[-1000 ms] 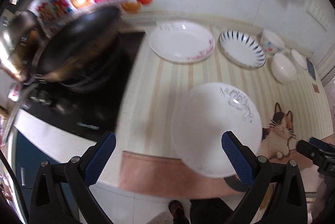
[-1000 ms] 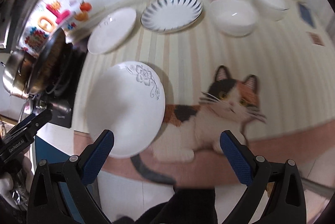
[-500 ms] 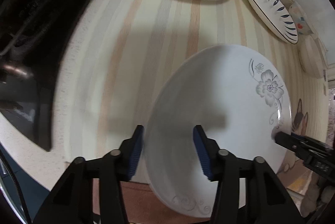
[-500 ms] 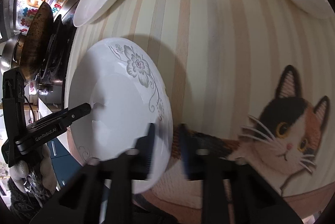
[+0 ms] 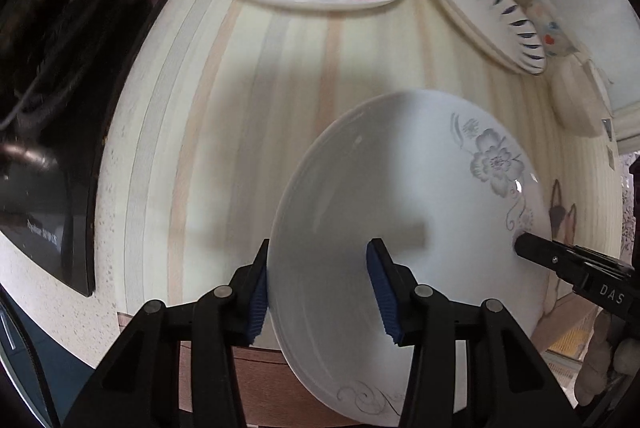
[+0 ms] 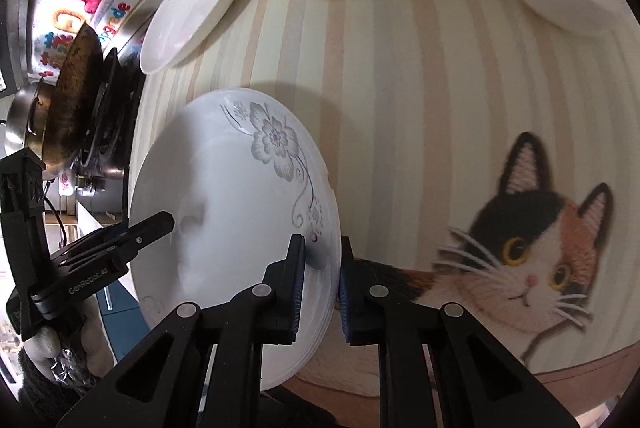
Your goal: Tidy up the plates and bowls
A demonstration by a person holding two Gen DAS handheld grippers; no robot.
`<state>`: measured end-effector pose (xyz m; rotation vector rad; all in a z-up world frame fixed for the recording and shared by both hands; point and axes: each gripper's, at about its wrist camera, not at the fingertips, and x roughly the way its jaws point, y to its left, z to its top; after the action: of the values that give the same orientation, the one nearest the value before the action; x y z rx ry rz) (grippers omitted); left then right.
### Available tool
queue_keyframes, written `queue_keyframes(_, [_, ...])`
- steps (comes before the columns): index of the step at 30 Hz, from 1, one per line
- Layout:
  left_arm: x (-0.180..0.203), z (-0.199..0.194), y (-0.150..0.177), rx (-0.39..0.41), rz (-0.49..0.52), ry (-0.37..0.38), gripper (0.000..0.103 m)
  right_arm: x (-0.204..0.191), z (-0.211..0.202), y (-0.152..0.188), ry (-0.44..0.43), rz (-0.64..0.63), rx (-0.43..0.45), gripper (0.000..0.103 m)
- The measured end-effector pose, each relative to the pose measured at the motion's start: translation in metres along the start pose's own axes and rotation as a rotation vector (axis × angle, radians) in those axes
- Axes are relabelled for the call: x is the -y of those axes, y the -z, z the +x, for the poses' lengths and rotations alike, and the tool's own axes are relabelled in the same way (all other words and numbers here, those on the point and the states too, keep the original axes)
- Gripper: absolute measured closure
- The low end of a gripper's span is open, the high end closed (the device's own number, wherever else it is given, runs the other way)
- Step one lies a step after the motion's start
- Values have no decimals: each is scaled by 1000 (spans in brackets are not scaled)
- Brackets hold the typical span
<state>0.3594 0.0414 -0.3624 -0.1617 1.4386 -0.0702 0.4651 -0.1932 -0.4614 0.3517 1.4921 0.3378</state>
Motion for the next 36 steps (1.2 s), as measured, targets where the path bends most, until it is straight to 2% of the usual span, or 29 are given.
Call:
queue_keyframes(6, [31, -13, -14, 41, 50, 26, 60, 22, -34, 2, 1, 33, 60, 86])
queue_keyframes(15, [75, 9, -43, 51, 142, 55, 60, 68, -67, 10, 46, 82, 124, 86])
queue_keyframes(27, [113, 40, -51, 45, 210, 27, 60, 104, -70, 16, 83, 122, 156, 86])
queue_keyframes(36, [120, 52, -50, 18, 211, -4, 61, 113, -61, 15, 70, 137, 140, 86])
